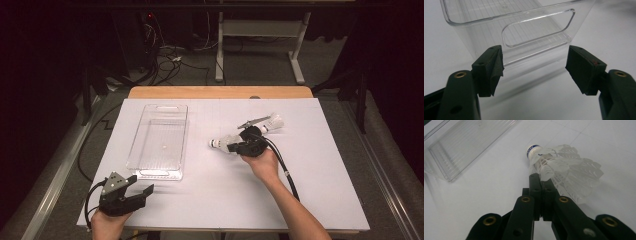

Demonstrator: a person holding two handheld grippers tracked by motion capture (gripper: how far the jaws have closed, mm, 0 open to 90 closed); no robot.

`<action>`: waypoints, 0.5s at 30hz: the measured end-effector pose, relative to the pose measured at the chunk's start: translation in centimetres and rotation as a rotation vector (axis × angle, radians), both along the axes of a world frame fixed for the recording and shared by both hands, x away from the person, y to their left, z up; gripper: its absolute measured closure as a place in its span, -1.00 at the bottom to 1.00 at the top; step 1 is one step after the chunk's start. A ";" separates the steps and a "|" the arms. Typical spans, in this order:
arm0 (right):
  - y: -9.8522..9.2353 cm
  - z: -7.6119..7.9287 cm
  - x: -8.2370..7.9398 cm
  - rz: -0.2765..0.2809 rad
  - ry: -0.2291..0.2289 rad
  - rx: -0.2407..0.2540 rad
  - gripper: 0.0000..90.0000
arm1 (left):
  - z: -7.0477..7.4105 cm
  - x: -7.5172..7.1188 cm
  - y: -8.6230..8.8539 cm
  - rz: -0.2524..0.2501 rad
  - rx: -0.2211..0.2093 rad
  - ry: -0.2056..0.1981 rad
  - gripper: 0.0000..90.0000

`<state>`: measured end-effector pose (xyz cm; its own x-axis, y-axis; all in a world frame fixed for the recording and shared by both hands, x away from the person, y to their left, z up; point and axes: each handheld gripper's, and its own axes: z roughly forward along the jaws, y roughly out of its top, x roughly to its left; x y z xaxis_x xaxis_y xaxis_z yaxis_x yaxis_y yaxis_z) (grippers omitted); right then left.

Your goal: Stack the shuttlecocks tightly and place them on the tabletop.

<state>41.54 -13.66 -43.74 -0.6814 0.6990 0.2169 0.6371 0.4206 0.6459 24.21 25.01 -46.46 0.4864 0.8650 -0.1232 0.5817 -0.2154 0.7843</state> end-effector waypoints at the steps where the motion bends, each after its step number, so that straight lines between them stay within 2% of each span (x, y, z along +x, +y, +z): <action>1: 0.0 0.0 0.0 0.000 0.001 -0.002 1.00 | 0.0 0.0 0.0 0.000 0.000 0.000 -0.31; 15: -0.1 -0.3 0.5 -0.033 -0.009 -0.011 0.98 | 0.0 0.0 0.0 -0.004 0.006 0.001 -0.31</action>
